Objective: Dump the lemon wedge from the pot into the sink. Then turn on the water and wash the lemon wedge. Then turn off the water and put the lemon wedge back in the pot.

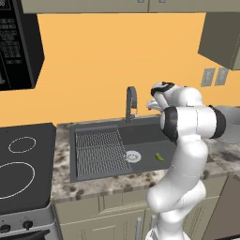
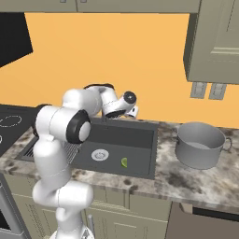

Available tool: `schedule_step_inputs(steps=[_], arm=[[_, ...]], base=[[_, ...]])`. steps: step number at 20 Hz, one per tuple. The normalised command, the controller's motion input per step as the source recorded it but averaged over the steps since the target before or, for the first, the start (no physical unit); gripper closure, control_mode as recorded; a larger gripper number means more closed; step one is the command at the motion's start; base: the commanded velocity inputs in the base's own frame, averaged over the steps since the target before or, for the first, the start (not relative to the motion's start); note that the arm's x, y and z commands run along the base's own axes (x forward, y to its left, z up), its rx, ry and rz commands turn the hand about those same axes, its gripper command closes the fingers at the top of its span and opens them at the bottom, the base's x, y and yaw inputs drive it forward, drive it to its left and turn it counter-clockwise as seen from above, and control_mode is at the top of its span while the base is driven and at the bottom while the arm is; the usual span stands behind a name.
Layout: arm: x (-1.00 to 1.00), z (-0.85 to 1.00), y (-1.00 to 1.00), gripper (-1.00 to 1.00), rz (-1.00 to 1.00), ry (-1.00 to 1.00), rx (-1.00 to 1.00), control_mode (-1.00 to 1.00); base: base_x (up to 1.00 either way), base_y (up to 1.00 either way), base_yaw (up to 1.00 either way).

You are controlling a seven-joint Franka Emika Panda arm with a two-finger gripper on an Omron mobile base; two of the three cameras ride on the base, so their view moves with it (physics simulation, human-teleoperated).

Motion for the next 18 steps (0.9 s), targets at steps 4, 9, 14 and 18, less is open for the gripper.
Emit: schedule_step_inputs(steps=[4, 9, 14, 18], arm=[[0.36, -0.2, 0.27, -1.0, 0.11, 0.04, 0.04, -1.0], [0.43, -0.18, 0.25, -1.0, 0.09, 0.02, 0.03, -1.0], [0.45, -0.21, 0.18, -1.0, 0.07, 0.0, 0.02, -1.0], [0.4, -0.29, 0.12, -1.0, 0.05, 0.0, 0.0, -1.0]], base=[[0.0, 0.0, 0.0], [0.0, 0.0, 0.0], [0.0, 0.0, 0.0], [0.0, 0.0, 0.0]])
